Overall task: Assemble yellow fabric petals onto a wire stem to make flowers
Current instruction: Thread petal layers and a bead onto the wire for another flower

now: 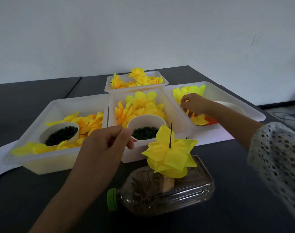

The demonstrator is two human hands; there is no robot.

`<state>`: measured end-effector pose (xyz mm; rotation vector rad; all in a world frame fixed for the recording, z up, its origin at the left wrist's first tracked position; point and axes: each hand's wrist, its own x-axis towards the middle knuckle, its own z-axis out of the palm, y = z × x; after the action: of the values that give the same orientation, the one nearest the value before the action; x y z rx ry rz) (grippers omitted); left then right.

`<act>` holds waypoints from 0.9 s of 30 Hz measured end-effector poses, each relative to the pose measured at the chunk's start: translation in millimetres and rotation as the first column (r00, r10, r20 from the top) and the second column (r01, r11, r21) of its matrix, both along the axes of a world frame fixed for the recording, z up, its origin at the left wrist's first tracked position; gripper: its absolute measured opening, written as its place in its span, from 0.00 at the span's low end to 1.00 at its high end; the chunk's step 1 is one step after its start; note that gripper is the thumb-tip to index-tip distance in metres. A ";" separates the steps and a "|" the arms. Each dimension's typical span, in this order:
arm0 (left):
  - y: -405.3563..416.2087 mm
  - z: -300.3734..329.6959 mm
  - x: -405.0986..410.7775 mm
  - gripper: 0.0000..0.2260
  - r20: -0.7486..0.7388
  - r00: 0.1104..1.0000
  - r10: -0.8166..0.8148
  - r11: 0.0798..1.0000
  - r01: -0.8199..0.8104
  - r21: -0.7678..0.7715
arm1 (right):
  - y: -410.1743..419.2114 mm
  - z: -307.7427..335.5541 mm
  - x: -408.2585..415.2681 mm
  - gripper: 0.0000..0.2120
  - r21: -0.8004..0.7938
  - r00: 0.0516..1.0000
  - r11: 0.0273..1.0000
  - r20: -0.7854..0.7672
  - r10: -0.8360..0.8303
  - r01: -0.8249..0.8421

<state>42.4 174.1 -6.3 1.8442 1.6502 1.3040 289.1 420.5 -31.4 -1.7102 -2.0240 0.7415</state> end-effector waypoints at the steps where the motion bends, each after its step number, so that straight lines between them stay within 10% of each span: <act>1: -0.3 1.0 1.1 0.18 -0.003 1.000 0.004 1.000 -0.004 -0.001 | -2.1 2.1 1.1 0.08 -0.018 0.999 1.000 -0.043 0.003 -0.004; 13: -10.1 14.5 11.6 0.16 0.046 0.999 -0.008 1.000 0.007 0.022 | -43.1 51.2 4.0 0.09 0.184 0.933 0.974 -0.355 -0.061 0.134; 23: -15.3 28.0 36.1 0.05 0.095 0.995 -0.035 0.995 0.026 0.093 | -146.9 109.2 22.2 0.07 -0.077 0.550 0.964 -0.832 0.079 -0.256; 27: -23.1 30.6 52.8 0.34 -0.218 0.972 0.088 0.955 -0.020 0.295 | -178.2 113.3 15.2 0.16 -0.166 0.480 0.922 -0.877 0.025 -0.351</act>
<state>95.1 151.0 24.3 2.2088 1.7071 1.4713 304.3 242.3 81.9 -0.8489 -1.3637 1.6910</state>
